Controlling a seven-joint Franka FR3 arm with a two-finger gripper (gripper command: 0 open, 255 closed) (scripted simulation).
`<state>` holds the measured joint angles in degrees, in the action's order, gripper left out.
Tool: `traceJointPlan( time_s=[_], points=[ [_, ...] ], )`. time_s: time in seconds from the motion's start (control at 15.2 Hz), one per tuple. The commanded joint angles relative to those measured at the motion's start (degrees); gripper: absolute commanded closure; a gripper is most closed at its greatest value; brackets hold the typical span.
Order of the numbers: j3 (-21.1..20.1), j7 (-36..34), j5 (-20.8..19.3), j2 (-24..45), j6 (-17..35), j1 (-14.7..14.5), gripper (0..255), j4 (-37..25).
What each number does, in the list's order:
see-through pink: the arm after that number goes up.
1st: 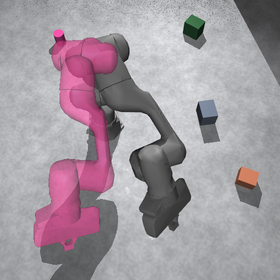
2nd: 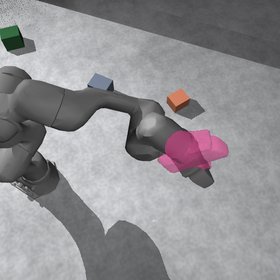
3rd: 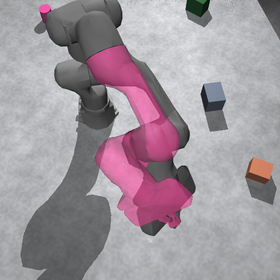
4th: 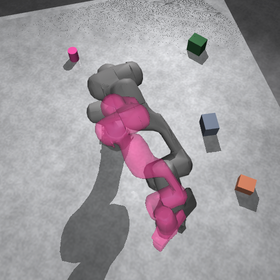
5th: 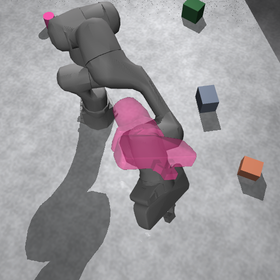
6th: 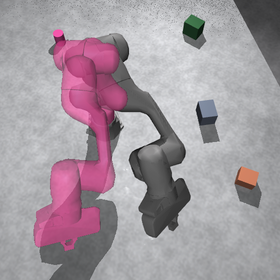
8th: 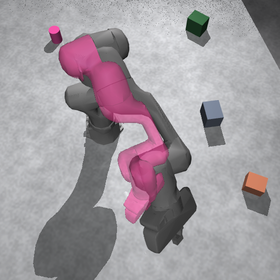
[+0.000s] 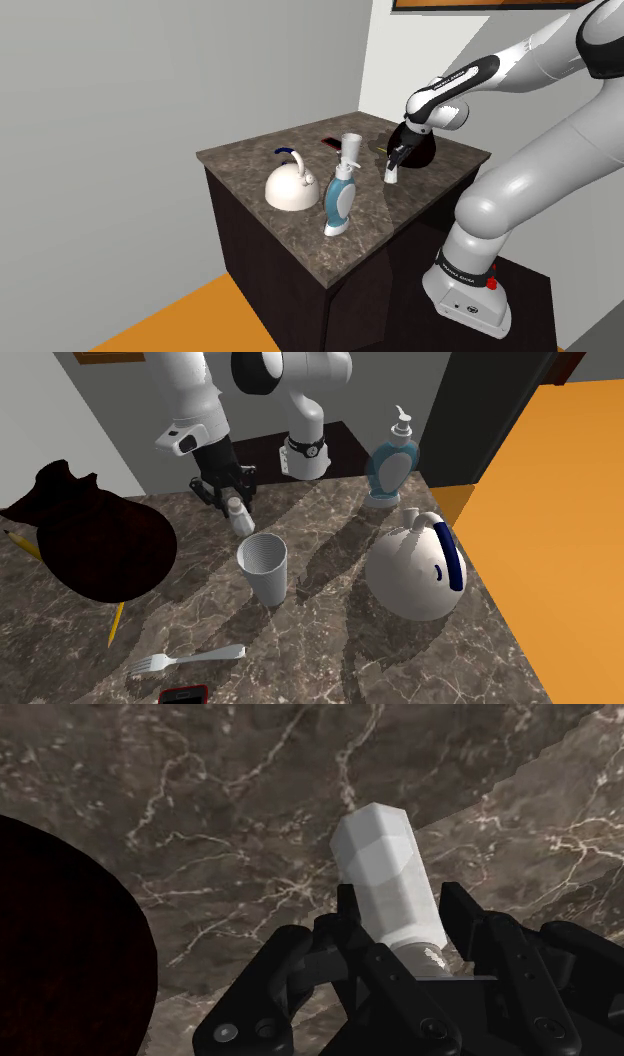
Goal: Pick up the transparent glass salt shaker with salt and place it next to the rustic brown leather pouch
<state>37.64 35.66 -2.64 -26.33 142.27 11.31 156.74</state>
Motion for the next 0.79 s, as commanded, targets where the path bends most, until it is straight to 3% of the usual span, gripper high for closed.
traceJointPlan(
  time_s=[0.0, 0.07, 0.13, 0.46, 0.73],
  points=[
    [0.0, 0.0, 0.0, 0.0, 0.0, 0.0, 255, 0.0],
    [0.0, 0.0, 0.0, 0.0, 0.0, 0.0, 255, 0.0],
    [0.0, 0.0, 0.0, 0.0, 0.0, 0.0, 0, 0.0],
    [0.0, 0.0, 0.0, 0.0, 0.0, 0.0, 0, 0.0],
    [-3.1, -2.2, -2.8, -6.7, -9.5, 3.7, 0, -2.8]
  ],
)
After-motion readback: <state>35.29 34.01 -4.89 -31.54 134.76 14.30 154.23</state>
